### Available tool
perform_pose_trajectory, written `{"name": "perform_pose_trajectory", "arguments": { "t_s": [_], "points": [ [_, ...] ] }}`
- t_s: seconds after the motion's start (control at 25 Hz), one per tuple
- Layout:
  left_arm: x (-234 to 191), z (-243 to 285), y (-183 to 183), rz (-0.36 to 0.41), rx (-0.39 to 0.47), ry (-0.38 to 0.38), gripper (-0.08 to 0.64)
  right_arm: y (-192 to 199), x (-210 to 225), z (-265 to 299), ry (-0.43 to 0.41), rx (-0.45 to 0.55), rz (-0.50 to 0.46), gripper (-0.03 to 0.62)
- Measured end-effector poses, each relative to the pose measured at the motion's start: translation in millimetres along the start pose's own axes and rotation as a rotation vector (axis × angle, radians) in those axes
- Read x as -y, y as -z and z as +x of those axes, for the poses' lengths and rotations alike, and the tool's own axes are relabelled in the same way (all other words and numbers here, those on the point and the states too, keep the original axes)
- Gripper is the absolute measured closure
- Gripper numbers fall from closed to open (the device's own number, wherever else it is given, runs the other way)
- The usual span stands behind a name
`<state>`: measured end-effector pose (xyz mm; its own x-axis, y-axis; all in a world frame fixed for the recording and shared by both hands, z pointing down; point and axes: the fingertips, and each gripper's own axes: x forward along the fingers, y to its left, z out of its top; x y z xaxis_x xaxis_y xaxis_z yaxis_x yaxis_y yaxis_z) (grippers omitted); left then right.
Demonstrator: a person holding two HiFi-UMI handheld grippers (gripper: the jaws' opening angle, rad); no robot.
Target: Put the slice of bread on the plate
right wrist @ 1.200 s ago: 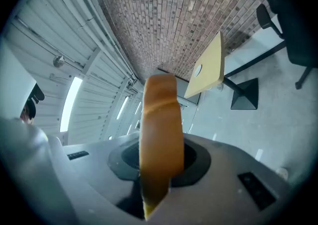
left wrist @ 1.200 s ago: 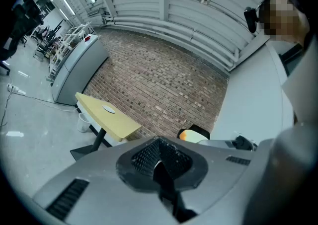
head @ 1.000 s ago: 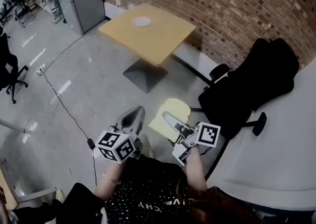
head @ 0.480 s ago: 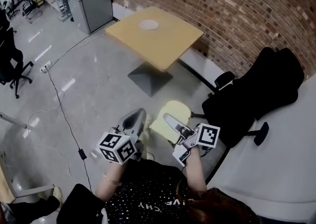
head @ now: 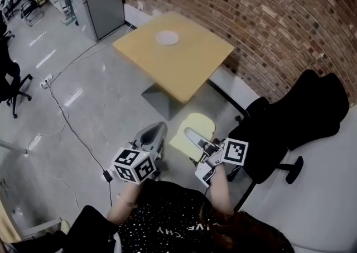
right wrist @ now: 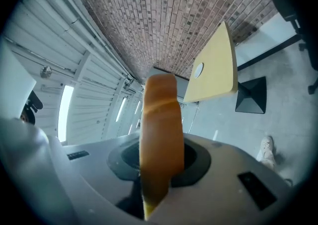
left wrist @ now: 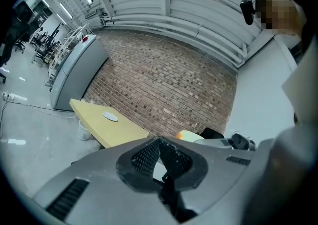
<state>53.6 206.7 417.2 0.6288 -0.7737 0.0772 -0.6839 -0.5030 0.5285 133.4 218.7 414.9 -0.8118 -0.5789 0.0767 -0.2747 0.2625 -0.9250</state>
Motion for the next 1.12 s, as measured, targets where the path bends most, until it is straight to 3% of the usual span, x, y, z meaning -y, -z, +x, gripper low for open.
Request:
{"name": "perform_pose_trajectory", "arguments": {
  "t_s": [0.32, 0.8, 1.12],
  "points": [
    [-53, 79, -43, -0.044, -0.026, 0.038, 0.549, -69, 18, 63, 0.036, -0.003, 0.011, 0.494],
    [-139, 173, -101, -0.033, -0.036, 0.039, 0.549, -166, 54, 160, 0.042, -0.008, 0.015, 0.494],
    [-172, 183, -107, -0.050, -0.045, 0.035, 0.549, -171, 62, 200, 0.040, -0.038, 0.017, 0.494]
  ]
}}
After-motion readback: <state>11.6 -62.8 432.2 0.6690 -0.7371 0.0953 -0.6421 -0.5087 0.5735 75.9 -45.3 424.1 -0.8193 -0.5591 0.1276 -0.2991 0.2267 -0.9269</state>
